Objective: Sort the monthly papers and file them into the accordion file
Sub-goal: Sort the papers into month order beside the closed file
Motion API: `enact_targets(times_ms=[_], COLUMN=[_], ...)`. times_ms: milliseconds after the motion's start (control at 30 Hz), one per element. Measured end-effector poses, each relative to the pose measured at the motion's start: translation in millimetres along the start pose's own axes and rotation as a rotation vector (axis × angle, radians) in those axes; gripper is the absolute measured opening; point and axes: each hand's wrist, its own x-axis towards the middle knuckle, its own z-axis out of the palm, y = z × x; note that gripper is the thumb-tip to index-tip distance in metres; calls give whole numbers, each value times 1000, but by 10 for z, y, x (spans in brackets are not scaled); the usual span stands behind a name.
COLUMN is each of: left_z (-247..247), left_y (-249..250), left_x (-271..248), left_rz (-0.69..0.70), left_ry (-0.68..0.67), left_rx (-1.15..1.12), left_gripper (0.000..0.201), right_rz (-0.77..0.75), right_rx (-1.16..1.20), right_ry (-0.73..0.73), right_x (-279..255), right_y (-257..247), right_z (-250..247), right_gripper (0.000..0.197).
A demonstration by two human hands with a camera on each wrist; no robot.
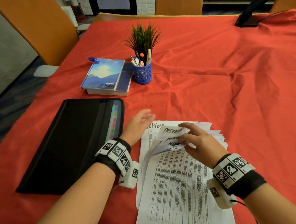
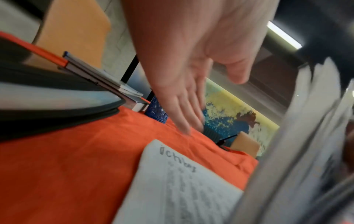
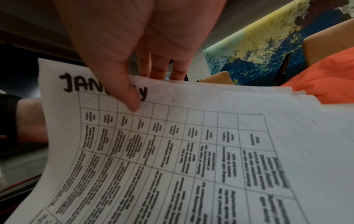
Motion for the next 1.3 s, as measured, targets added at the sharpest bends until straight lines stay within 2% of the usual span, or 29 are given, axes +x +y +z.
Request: enact_targets(times_ms=[67, 133, 200, 267, 333, 433, 533, 600, 633, 667, 700, 733, 767, 833, 867, 900, 967, 1000, 1100, 1300], left_z=[57, 64, 51, 54, 77, 109, 89, 59, 37, 26, 29, 40, 57, 89, 100, 110, 142, 149, 171, 186], left_y=[42, -9, -44, -57, -122, -206, -213, -181, -139, -99, -70, -67, -108, -209, -255, -292, -292, -277, -260, -143], left_x=[-84, -136, -197, -221, -189, -137, -110, -93, -101, -110, -133, -157, -172, -224, -227, -218, -214, -208, -185, -207], left_rz=[-154, -237, -203, -144, -77, -46, -6, 64, 104, 114, 94, 27, -66, -222, -260, -279, -252, -228, -144, -110], left_ry=[-263, -386, -425, -372, -195, 12, 94, 175, 183, 132, 13, -143, -275, -395, -391, -362, -282, -234, -141, -132], left_rx=[-172, -291, -386, -350, -215, -117, -26, 97, 100, 52, -28, -97, -156, -260, -316, -351, -383, -363, -309, -351], left_gripper=[60, 71, 48, 27, 20, 14, 17, 34, 41, 42, 37, 36, 42, 65, 68, 61, 32, 26, 31, 36], right_rz=[10, 5, 18, 25, -4, -18, -10, -16, -21, -22, -17, -7, 13, 50, 53, 47, 25, 19, 16, -5], right_rx=[29, 44, 50, 38, 15, 33, 10, 9, 15, 19, 19, 15, 14, 28, 33, 31, 19, 16, -12, -47], right_ry=[0, 6, 15, 23, 31, 35, 57, 71, 81, 89, 89, 84, 74, 51, 43, 39, 36, 31, 28, 14], right_x=[-7, -16, -23, -29, -47, -82, -92, -68, -56, -47, -44, -44, -46, -49, -50, -50, -70, -82, -101, -60], right_y=[-5, -6, -10, -14, -14, -12, -13, -11, -4, 11, 29, 49, 65, 77, 72, 59, 37, 28, 21, 29], right_z=[10, 17, 3, -9, -12, 3, 17, 26, 36, 50, 66, 86, 103, 128, 134, 132, 130, 125, 108, 73], right_gripper=[29, 29, 26, 21, 14, 20, 22, 23, 23, 24, 24, 25, 25, 28, 29, 30, 31, 32, 30, 27])
